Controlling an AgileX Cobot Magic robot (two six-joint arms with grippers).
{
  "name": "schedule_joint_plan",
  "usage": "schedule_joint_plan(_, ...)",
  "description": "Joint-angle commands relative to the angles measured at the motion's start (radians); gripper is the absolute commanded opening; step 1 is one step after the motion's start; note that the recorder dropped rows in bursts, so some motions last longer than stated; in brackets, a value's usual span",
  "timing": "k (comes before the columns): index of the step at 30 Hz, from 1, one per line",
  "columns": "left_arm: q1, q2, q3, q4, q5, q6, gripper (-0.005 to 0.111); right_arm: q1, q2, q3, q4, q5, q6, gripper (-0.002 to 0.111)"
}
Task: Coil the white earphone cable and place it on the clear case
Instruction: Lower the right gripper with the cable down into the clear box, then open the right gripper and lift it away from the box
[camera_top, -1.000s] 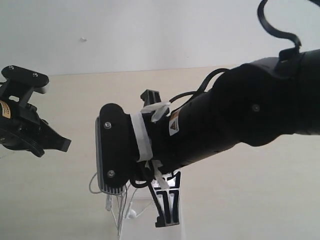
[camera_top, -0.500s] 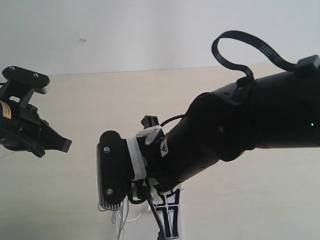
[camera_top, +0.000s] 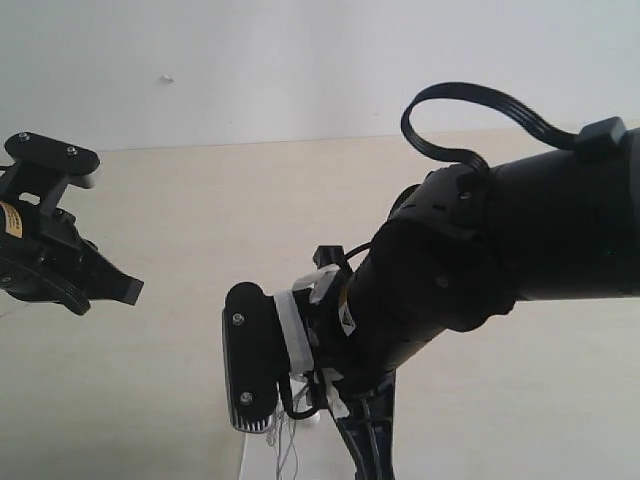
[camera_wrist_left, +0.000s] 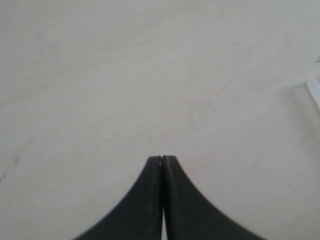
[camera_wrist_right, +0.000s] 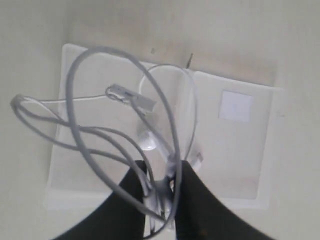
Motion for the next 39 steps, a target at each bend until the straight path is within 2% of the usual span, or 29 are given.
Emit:
schedule_joint_plan(1, -0.004, -0.001, 0.005, -0.01, -0.002, -0.009, 0.0, 0.001, 0.044, -0.03, 0.045, 0.053, -0.041, 0.0)
schedule_joint_plan(6, -0.004, -0.001, 0.005, -0.01, 0.005, -0.009, 0.0, 0.001, 0.1, -0.112, 0.045, 0.124, -0.035, 0.0)
schedule_joint_plan(12, -0.004, -0.001, 0.005, -0.01, 0.007, -0.009, 0.0, 0.001, 0.17, -0.247, 0.045, 0.309, -0.032, 0.0)
schedule_joint_plan(24, -0.004, -0.001, 0.006, -0.017, 0.008, -0.009, 0.0, 0.001, 0.285, -0.399, 0.096, 0.498, -0.032, 0.0)
schedule_joint_plan(28, -0.004, -0.001, 0.006, -0.017, 0.013, -0.009, 0.0, 0.001, 0.325, -0.403, 0.09, 0.501, 0.031, 0.0)
schedule_joint_plan(33, -0.004, -0.001, 0.006, -0.017, 0.013, -0.007, 0.0, 0.001, 0.325, -0.403, 0.086, 0.404, 0.115, 0.001)
schedule_joint_plan(36, -0.004, -0.001, 0.006, -0.017, 0.013, -0.007, 0.0, 0.001, 0.325, -0.403, 0.086, 0.406, 0.151, 0.016)
schedule_joint_plan(37, -0.004, -0.001, 0.006, -0.017, 0.013, -0.007, 0.0, 0.001, 0.325, -0.403, 0.086, 0.409, 0.162, 0.025)
schedule_joint_plan(38, -0.004, -0.001, 0.006, -0.017, 0.013, -0.007, 0.0, 0.001, 0.325, -0.403, 0.086, 0.414, 0.183, 0.042)
schedule_joint_plan(39, -0.004, -0.001, 0.006, -0.017, 0.013, -0.007, 0.0, 0.001, 0.325, -0.403, 0.086, 0.414, 0.197, 0.047)
